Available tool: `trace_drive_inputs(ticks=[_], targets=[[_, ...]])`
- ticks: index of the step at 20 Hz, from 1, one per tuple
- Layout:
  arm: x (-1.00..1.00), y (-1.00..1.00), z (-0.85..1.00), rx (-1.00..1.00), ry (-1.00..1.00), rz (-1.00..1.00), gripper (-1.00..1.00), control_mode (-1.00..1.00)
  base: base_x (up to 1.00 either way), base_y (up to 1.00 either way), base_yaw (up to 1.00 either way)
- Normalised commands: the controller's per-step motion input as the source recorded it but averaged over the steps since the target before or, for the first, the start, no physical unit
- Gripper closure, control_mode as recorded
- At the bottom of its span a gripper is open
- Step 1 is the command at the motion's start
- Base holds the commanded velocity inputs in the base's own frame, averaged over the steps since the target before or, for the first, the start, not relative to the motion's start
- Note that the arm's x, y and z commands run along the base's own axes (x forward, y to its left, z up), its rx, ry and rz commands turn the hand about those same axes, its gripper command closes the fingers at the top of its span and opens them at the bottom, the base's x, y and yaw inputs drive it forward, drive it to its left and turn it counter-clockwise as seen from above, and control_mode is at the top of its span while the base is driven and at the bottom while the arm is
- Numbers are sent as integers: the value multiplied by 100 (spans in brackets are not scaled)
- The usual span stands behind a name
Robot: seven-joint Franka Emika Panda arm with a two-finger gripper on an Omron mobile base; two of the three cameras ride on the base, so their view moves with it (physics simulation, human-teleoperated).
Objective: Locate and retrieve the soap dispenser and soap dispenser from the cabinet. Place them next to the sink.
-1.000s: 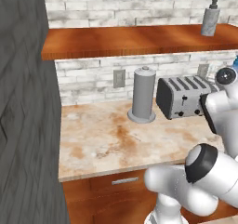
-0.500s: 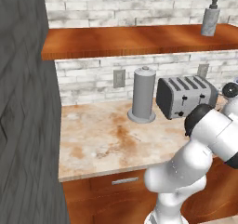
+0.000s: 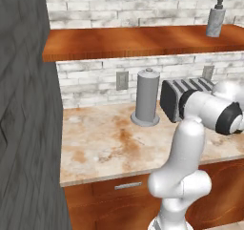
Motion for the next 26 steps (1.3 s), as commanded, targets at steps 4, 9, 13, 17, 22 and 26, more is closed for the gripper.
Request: trace_drive_inputs(ticks=[4,9,13,17,22,26], targets=[[29,-67,-24,12,7,0,100,-100,0,0,0],[18,-76,-3,17,2,0,100,-100,0,0,0],[17,-69,0,14,0,1,100,-100,0,0,0],[20,-63,0,6,0,0,100,-100,0,0,0],[21,-63,0,7,0,0,100,-100,0,0,0],[6,-68,-13,13,0,0,100,-100,0,0,0]])
